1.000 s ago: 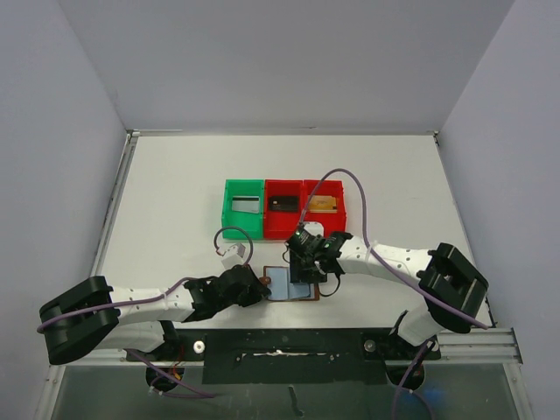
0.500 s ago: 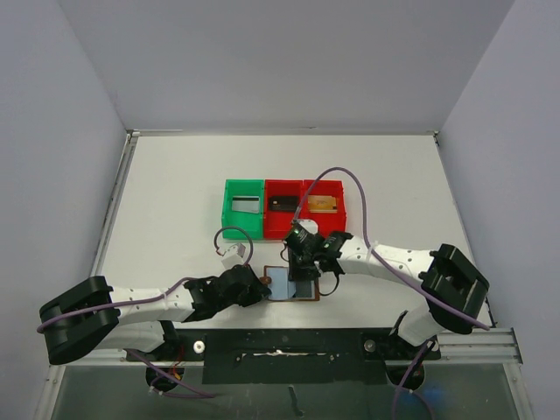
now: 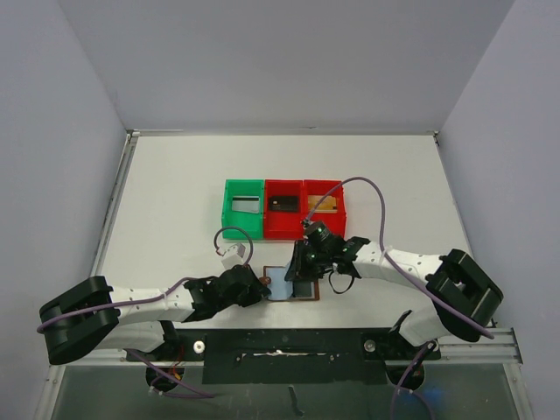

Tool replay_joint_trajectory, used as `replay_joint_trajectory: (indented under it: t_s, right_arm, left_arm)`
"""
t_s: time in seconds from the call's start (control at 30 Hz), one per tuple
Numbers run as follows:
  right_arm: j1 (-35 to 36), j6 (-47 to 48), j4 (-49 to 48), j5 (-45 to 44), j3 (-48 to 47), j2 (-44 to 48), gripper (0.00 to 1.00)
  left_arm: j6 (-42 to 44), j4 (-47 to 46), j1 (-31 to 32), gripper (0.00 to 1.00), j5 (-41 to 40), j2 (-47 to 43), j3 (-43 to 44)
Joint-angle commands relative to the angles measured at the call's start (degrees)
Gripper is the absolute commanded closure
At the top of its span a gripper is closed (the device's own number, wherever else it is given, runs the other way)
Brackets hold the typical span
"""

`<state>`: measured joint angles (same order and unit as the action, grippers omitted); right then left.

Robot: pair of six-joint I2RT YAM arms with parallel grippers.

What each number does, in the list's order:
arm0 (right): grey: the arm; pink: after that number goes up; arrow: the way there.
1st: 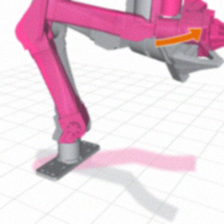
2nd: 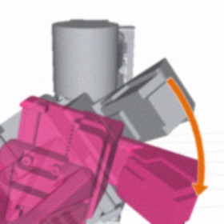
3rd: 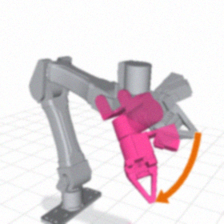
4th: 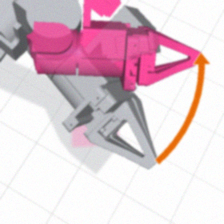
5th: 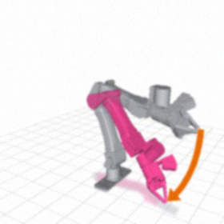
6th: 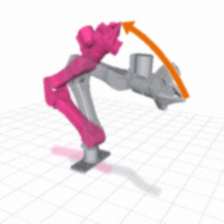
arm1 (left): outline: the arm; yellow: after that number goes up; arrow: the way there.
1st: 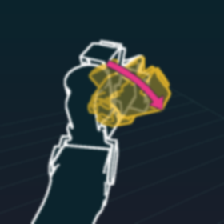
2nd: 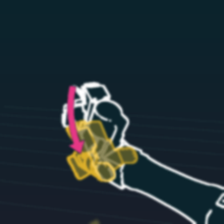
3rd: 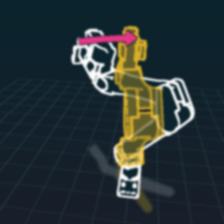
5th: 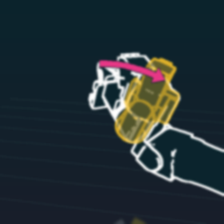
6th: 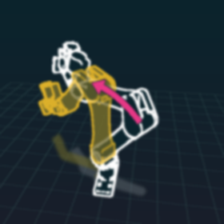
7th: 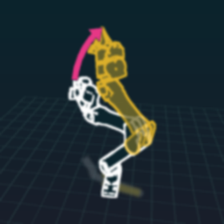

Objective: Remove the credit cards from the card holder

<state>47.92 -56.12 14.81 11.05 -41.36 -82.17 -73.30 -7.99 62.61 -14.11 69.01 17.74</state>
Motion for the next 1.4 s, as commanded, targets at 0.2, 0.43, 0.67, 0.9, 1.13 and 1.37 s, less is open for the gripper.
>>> replay_joint_trajectory:
  t_s: [0.2, 0.43, 0.67, 0.9, 1.13, 1.37]
  right_arm:
    - [-0.91, -0.64, -2.35, 1.90, -1.67, 3.21, 0.66]
    - [-0.90, 0.04, -0.49, 0.60, -1.97, 3.35, 0.69]
    - [-0.90, 0.27, -4.16, 3.64, -0.91, 3.98, 0.79]
    - [-1.04, -0.24, -10.75, 9.90, 0.14, 3.16, 0.68]
    - [-1.50, -0.57, -7.64, 3.99, 0.65, 5.69, 0.63]
    - [-2.08, -1.26, -7.97, 1.16, 2.55, 5.36, 0.62]
  left_arm:
    - [0.07, -2.12, 0.50, 1.00, 0.48, -0.37, 1.75]
    - [0.14, -2.16, 0.50, 1.00, 0.51, -0.01, 2.12]
    - [0.26, -2.03, 0.54, 1.00, 0.57, -0.23, 2.30]
    - [0.21, -1.61, 0.71, 1.00, 0.23, -0.90, 2.19]
    - [-0.74, 0.71, 1.05, 1.00, -1.02, -3.94, 1.22]
    - [-1.90, 7.50, 1.93, 0.88, -2.58, -7.66, 1.63]
